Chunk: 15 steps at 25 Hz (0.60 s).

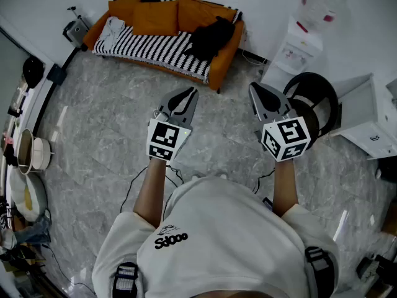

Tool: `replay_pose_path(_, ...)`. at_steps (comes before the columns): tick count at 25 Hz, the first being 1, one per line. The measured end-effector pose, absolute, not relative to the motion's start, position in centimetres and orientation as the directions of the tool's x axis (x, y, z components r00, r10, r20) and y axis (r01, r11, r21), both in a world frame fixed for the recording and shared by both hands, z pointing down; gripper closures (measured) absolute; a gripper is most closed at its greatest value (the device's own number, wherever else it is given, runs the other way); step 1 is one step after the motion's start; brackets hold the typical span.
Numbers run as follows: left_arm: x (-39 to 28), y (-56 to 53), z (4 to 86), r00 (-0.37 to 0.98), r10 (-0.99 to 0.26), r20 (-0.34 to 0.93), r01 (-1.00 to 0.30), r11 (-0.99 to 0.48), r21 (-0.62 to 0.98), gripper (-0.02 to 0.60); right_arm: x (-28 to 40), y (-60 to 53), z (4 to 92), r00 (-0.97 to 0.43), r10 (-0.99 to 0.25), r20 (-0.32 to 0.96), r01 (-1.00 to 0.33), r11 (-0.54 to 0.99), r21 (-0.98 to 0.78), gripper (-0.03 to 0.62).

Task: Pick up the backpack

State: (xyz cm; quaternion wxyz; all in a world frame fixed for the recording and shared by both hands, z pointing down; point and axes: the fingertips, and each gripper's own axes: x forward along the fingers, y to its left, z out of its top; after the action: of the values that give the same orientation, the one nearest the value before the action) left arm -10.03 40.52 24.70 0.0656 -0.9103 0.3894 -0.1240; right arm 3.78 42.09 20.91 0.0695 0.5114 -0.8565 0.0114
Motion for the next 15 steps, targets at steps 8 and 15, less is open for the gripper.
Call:
replay_pose_path(8,-9.5,39.1,25.2,0.664,-0.725,0.184,-0.693,-0.689,-0.212,0.537,4.2,40.8,21.4,-0.474,-0.870,0.138,-0.873,0.484,0.051,0.560)
replay_pose_path(15,-7.5,39.3,26.0,0.656,-0.725,0.212,-0.693,-0.689,-0.212,0.537,7.3,40.0,21.4,-0.461,-0.883,0.087,-0.887,0.458,-0.053,0.559)
